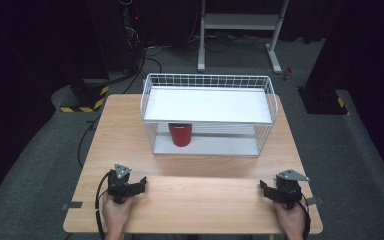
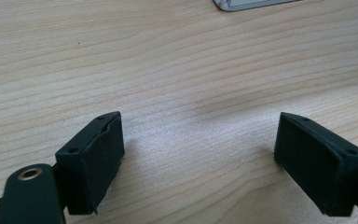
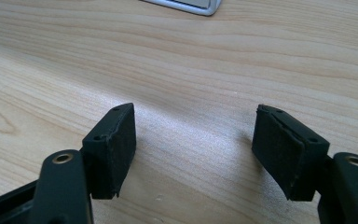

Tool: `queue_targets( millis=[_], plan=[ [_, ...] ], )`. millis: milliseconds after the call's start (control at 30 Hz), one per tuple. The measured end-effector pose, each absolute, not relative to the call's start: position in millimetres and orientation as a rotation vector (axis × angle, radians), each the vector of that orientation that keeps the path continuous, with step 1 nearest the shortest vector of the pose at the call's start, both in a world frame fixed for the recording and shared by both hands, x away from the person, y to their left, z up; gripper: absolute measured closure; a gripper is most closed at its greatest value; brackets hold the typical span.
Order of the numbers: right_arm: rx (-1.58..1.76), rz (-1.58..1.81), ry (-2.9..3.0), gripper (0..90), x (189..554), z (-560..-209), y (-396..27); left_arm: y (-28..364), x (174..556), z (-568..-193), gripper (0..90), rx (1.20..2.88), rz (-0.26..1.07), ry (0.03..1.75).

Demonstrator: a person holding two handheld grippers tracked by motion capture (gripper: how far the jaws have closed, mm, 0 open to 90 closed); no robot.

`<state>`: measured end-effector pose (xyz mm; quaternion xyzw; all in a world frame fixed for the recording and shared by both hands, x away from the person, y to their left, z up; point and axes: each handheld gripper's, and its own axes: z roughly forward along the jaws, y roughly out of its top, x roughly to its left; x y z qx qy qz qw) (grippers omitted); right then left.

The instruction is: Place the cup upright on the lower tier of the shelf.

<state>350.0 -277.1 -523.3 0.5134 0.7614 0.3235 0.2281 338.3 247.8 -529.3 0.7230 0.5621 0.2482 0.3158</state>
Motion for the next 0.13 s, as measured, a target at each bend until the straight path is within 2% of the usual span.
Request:
queue_targets(
  millis=[133],
  plan=[
    [1.412,0.891,2.097,30.3,350.2,-523.3,-277.3,247.7,338.3,-529.3,16.0,1.905,0.653,1.481]
  ],
)
